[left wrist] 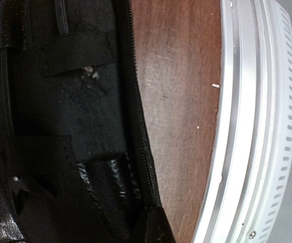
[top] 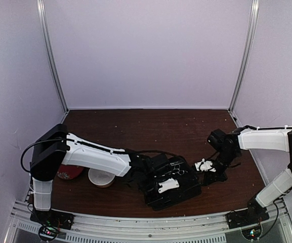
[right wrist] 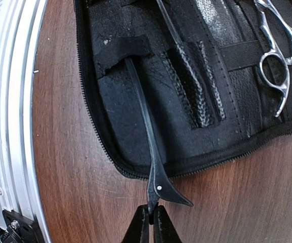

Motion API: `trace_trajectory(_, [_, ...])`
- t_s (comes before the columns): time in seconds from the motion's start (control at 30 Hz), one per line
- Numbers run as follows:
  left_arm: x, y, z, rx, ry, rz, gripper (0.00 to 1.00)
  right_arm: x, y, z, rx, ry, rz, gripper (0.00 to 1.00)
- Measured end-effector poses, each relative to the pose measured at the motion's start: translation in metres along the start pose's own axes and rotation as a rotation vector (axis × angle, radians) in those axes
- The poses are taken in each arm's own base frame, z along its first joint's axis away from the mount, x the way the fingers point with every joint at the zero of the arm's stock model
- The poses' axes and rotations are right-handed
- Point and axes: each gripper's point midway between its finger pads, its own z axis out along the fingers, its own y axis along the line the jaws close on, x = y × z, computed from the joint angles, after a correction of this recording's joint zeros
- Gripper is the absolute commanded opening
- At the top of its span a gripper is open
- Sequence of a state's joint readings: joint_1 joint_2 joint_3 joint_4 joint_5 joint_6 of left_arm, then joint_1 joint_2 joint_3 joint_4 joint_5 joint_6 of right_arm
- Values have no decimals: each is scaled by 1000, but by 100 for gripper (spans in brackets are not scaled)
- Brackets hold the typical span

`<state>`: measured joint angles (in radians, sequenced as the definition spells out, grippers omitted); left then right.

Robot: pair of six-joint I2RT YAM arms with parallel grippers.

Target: Sort the hair-cutting tools

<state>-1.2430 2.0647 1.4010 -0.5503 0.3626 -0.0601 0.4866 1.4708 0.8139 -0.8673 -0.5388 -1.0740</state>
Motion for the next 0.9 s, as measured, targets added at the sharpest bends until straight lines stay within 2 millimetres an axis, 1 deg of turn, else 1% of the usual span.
trace_trajectory(0.07, [0,1,0,-14,0,1,2,-1,1,4,-6,11,-14,9])
trace_trajectory(0.13, [0,5,-1,-36,-1,-1,2,-2,1,10,-12,26,-32,16])
trace_trajectory(0.2, [0,7,-2,-47,-2,-2,2,-3,1,14,-17,39,-42,18])
trace_trajectory(0.27, [0,7,-2,-51,-3,-1,2,-3,1,18,-21,48,-50,17])
trace_trajectory(0.33, [0,8,-3,-60,-2,-2,2,-3,1,20,-21,55,-54,14])
trace_trajectory(0.57, [0,10,-3,-75,-4,-6,2,-9,-5,19,1,55,-70,6])
trace_trajectory(0.77, [0,11,-4,-84,-13,-7,2,-17,-5,24,27,74,-128,7])
trace_trajectory(0.9, [3,17,-7,-125,-16,-12,2,-20,-2,28,50,82,-155,7])
